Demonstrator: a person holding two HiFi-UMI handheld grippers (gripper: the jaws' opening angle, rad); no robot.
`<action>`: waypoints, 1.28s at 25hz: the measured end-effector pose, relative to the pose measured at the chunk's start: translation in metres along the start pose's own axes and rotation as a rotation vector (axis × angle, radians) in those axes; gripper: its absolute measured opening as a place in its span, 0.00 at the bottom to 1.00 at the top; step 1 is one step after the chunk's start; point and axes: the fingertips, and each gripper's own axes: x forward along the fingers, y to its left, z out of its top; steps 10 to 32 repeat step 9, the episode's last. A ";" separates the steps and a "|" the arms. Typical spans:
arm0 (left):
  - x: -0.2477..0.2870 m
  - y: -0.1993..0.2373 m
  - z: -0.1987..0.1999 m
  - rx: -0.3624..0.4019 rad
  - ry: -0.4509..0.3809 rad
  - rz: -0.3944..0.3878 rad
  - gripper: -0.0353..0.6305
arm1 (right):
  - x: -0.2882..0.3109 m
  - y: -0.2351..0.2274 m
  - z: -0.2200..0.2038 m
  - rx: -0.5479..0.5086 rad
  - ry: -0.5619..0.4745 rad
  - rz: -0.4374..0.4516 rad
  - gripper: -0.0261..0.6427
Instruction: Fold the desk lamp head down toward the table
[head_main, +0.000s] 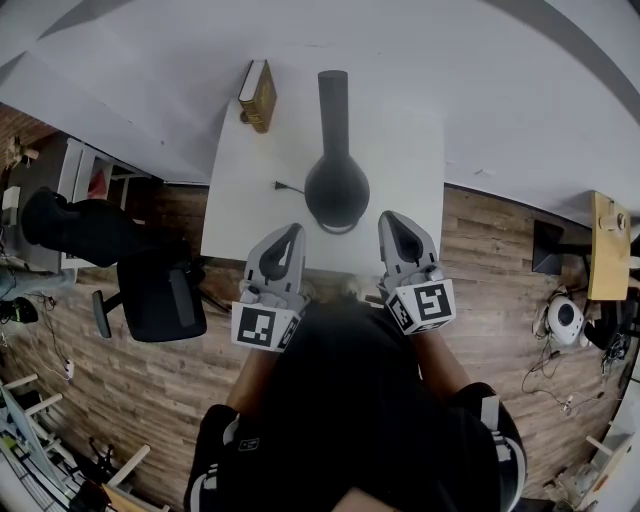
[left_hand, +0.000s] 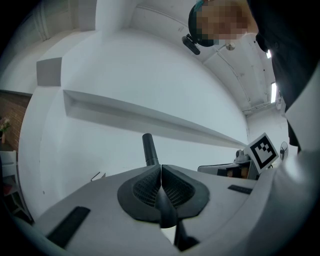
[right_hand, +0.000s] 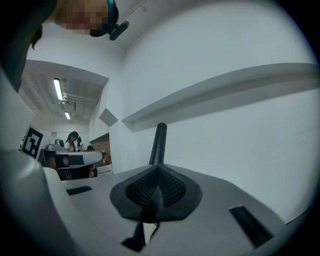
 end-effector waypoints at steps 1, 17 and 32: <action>0.000 0.000 0.000 0.000 0.000 0.001 0.10 | 0.000 0.000 0.000 -0.001 0.001 0.000 0.06; -0.001 0.005 0.001 -0.001 -0.003 0.008 0.10 | 0.001 0.000 0.001 0.010 -0.001 -0.019 0.06; -0.001 0.005 0.001 -0.001 -0.003 0.008 0.10 | 0.001 0.000 0.001 0.010 -0.001 -0.019 0.06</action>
